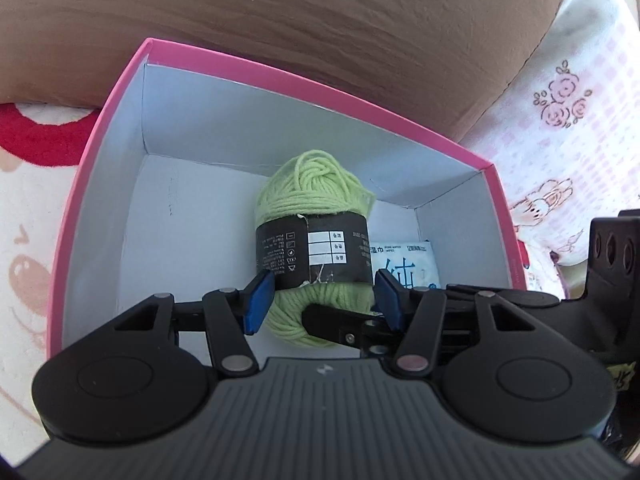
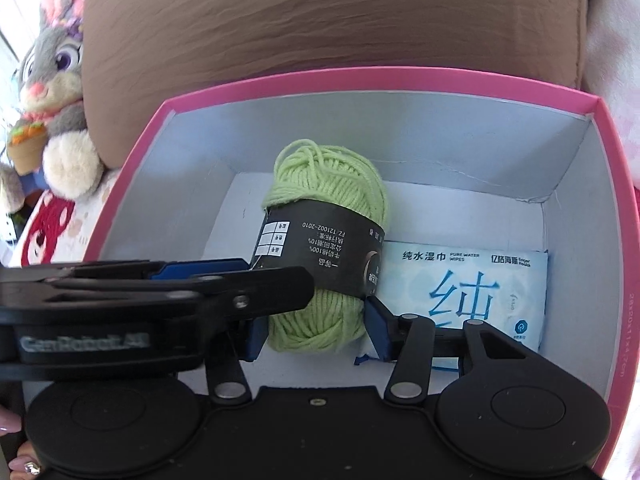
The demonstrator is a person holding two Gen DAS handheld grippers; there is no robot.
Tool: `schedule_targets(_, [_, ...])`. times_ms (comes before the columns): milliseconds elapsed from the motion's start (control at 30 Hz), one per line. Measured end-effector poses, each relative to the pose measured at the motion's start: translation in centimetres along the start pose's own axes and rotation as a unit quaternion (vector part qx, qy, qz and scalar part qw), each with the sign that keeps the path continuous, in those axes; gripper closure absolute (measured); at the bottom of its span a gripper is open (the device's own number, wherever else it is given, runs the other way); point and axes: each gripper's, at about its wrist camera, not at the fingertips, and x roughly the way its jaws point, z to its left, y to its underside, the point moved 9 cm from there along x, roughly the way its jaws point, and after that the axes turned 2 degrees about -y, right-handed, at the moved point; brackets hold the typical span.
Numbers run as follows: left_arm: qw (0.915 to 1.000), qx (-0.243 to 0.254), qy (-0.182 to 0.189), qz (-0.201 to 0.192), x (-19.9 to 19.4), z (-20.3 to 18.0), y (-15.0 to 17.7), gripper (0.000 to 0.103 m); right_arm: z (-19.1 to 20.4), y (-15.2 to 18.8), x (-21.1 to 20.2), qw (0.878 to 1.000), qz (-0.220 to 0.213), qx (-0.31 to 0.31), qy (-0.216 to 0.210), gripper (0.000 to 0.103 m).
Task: Organize objects
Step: 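Lower the yarn skein into the box beside the wet-wipes pack, then open the left gripper and release the yarn skein in the box, then withdraw the left tool and move it toward the orange makeup sponge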
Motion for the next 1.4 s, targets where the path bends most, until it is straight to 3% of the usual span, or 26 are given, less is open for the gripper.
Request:
schedule_targets(100, [0.9998, 0.011, -0.019, 0.001, 0.4, -0.1, 0.0, 0.06, 0.2, 0.3, -0.2, 1.0, 0.0, -0.002, -0.01, 0.045])
schedule_targets(233, [0.9996, 0.008, -0.025, -0.008, 0.3, -0.1, -0.1, 0.061, 0.6, 1.0, -1.3, 1.0, -0.011, -0.012, -0.018, 0.045])
schedule_targets(433, [0.9991, 0.012, -0.038, -0.015, 0.6, -0.7, -0.8, 0.061, 1.2, 1.5, -2.8, 0.998, -0.024, -0.051, 0.005, 0.045])
schedule_targets(700, [0.9982, 0.027, -0.053, -0.006, -0.8, -1.7, -0.3, 0.056, 1.4, 1.8, -4.9, 0.998, -0.042, -0.049, 0.018, 0.045])
schedule_targets(933, [0.9946, 0.049, -0.092, -0.006, -2.1, -1.7, 0.0, 0.055, 1.8, 2.6, -7.0, 0.995, -0.052, -0.075, 0.026, 0.045])
schedule_targets(1400, [0.9894, 0.077, -0.123, -0.001, -8.3, -4.3, 1.4, 0.047, 2.3, 3.8, -11.4, 0.993, -0.072, -0.09, 0.034, 0.045])
